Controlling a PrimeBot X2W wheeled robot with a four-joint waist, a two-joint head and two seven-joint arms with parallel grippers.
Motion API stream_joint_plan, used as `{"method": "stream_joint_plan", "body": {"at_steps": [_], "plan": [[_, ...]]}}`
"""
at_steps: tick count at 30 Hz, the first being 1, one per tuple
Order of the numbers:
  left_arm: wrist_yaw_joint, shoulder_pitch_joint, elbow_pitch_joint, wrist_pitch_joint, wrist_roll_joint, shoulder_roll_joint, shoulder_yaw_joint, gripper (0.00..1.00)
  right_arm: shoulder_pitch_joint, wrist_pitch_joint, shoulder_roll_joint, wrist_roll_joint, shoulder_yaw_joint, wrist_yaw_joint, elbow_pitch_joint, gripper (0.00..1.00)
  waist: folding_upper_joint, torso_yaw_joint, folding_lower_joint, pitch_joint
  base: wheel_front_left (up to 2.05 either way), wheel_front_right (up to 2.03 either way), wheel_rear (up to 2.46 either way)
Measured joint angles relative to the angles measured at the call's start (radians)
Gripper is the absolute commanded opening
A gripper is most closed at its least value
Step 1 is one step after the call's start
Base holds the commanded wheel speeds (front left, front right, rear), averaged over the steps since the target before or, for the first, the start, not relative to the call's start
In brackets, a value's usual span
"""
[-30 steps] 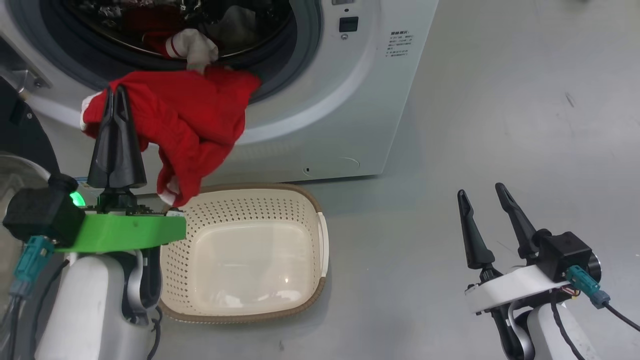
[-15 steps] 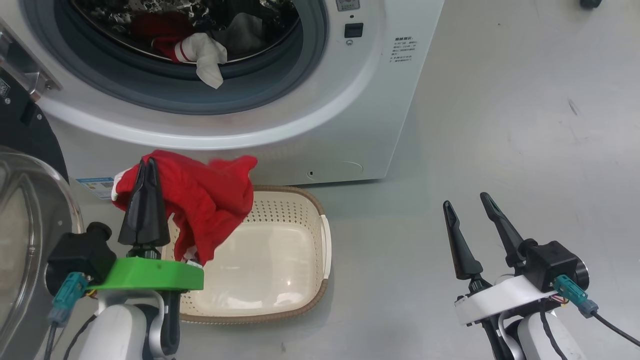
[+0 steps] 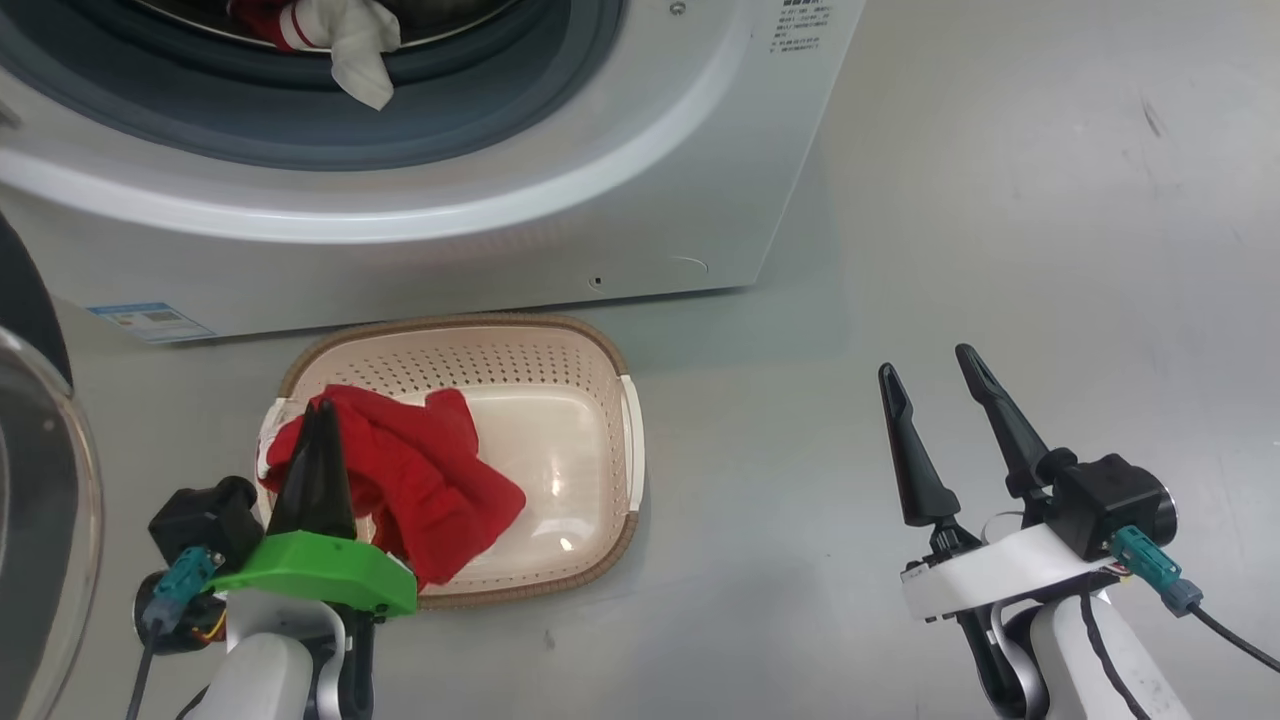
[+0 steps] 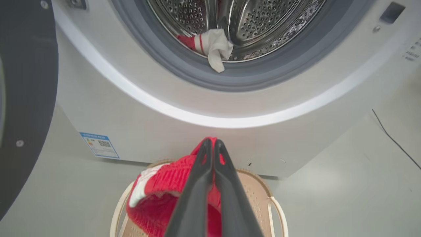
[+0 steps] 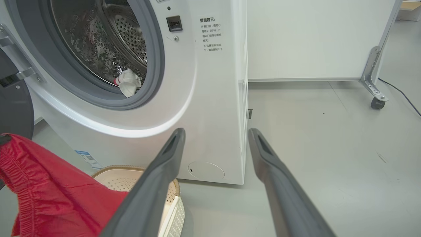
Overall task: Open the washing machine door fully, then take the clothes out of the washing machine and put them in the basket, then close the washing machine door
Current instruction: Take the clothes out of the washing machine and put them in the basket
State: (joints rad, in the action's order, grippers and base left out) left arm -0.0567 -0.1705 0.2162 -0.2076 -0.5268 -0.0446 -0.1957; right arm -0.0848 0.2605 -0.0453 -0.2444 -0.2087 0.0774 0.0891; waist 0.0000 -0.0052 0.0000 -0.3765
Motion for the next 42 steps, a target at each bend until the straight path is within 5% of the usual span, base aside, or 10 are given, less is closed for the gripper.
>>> {"method": "stream_joint_plan", "body": {"at_steps": [26, 35, 36, 39, 42], "plan": [[0.007, -0.325, 0.501, 0.083, -0.072, 0.009, -0.032, 0.0, -0.162, 0.0, -0.001, -0.027, -0.022, 0.004, -0.038, 1.0, 0.0, -0.109, 0.0, -0.289, 0.0, 0.0, 0.0], [0.018, -0.381, 0.615, 0.091, -0.114, 0.011, -0.037, 0.0, -0.18, 0.0, -0.001, -0.029, -0.028, 0.01, -0.029, 1.0, 0.0, -0.124, 0.0001, -0.308, 0.0, 0.0, 0.0], [0.021, -0.386, 0.624, 0.091, -0.121, 0.011, -0.037, 0.11, -0.182, 0.0, -0.001, -0.029, -0.029, 0.01, -0.027, 1.0, 0.0, -0.126, 0.0001, -0.309, 0.0, 0.0, 0.0], [0.027, -0.394, 0.654, 0.072, -0.125, 0.011, -0.033, 0.85, -0.19, 0.0, -0.001, -0.031, -0.03, 0.01, -0.019, 1.0, 0.0, -0.13, 0.0001, -0.307, 0.0, 0.0, 0.0], [0.028, -0.396, 0.681, 0.054, -0.13, 0.012, -0.03, 1.0, -0.194, 0.0, -0.001, -0.039, -0.029, 0.01, -0.013, 1.0, 0.0, -0.133, 0.0001, -0.298, 0.0, 0.0, 0.0]]}}
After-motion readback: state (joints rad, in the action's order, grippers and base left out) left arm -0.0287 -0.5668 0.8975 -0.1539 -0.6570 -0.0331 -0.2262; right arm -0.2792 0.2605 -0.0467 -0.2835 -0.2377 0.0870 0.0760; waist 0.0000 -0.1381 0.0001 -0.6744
